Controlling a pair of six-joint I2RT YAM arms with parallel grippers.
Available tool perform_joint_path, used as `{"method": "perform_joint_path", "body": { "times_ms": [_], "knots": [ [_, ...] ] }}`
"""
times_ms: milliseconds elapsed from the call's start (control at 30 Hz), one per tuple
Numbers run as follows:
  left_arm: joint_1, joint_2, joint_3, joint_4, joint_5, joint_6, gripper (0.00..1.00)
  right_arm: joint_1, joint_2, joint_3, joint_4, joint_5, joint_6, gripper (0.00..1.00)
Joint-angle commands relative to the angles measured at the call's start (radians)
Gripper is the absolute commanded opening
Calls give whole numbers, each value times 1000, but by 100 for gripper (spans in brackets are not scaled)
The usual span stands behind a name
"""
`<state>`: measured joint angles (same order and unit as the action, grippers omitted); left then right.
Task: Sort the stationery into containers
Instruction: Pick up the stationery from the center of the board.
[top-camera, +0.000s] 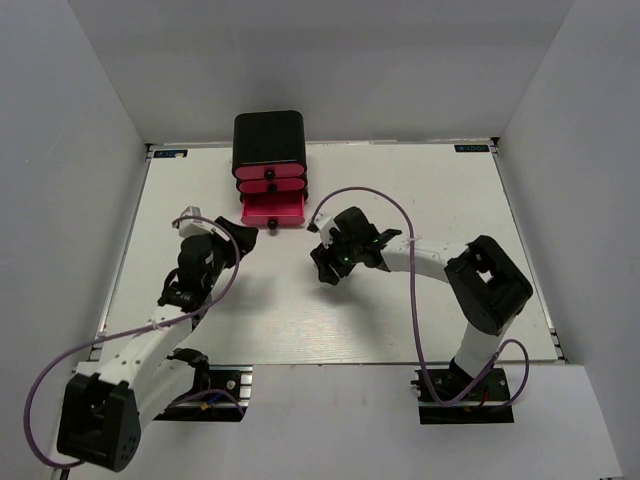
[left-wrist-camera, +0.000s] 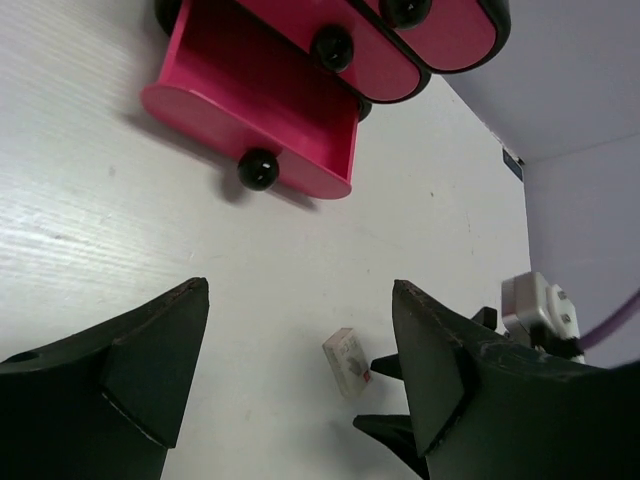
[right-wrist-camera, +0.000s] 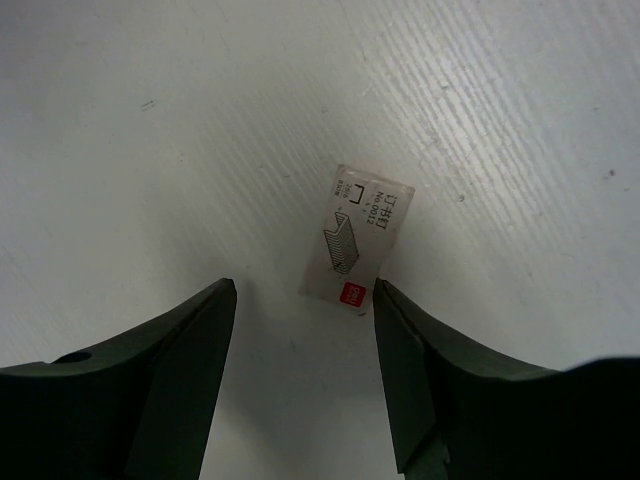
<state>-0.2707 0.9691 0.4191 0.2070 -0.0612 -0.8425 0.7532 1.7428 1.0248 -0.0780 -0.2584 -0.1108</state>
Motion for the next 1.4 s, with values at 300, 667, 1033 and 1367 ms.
{"method": "perform_joint_path", "body": {
  "times_ms": [300, 667, 1033, 1367],
  "knots": [
    [-2, -429, -85, -404, -117, -21, 85, 58, 72, -23, 119, 222, 10, 51],
    [-2, -535, -94, -506, -126, -53, 85, 86, 115, -13, 136, 269, -35, 34],
    [-2, -535, -132, -486, -83, -84, 85, 28, 61, 262, 49, -165, -540, 0],
    [-2, -526, -151, -408, -54, -128, 85, -3, 359, 682, -54, -102, -814, 0]
  ]
}}
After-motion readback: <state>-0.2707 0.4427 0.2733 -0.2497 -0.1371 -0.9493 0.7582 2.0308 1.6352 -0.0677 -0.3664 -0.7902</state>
